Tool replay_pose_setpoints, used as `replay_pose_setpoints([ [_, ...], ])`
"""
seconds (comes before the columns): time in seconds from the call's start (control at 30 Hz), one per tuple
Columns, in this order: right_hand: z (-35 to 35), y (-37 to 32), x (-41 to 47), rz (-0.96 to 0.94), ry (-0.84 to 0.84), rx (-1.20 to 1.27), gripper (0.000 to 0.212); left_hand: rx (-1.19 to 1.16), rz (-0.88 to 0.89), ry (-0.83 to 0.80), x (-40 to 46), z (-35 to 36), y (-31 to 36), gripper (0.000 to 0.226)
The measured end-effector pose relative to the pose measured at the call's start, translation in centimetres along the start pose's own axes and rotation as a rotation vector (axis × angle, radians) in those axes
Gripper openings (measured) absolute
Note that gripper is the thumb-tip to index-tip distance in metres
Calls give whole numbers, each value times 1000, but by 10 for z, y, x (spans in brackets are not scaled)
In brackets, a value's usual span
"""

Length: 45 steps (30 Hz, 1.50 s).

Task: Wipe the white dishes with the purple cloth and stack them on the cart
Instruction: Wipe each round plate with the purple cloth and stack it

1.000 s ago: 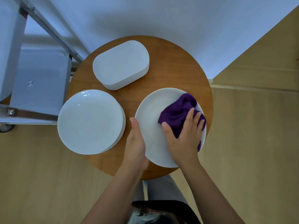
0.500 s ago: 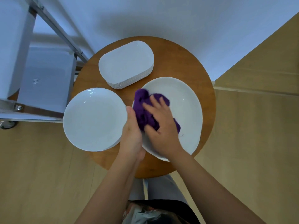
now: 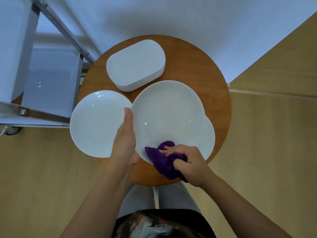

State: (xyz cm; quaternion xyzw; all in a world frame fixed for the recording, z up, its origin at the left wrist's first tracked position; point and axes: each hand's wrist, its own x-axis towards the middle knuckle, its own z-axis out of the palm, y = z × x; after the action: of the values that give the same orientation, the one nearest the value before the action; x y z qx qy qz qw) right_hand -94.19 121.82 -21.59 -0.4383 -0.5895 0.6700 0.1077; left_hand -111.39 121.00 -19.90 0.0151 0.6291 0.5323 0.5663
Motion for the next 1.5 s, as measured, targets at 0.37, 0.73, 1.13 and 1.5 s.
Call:
replay_pose_setpoints([
  [0.37,-52,-40,4,-53,374,-165,15,176,145,49,-6,-5,3,32],
  [0.73,-55,-15,38,-517,172,-991,60,93,17,-107,-9,-2,3,31],
  [1.13,25,0,-13,-242,231,-616,62,-67,-49,125,-6,10,-3,38],
  [1.5,19,5,-10,-571,373,-948,55,-115,-155,112,-4,8,7,53],
])
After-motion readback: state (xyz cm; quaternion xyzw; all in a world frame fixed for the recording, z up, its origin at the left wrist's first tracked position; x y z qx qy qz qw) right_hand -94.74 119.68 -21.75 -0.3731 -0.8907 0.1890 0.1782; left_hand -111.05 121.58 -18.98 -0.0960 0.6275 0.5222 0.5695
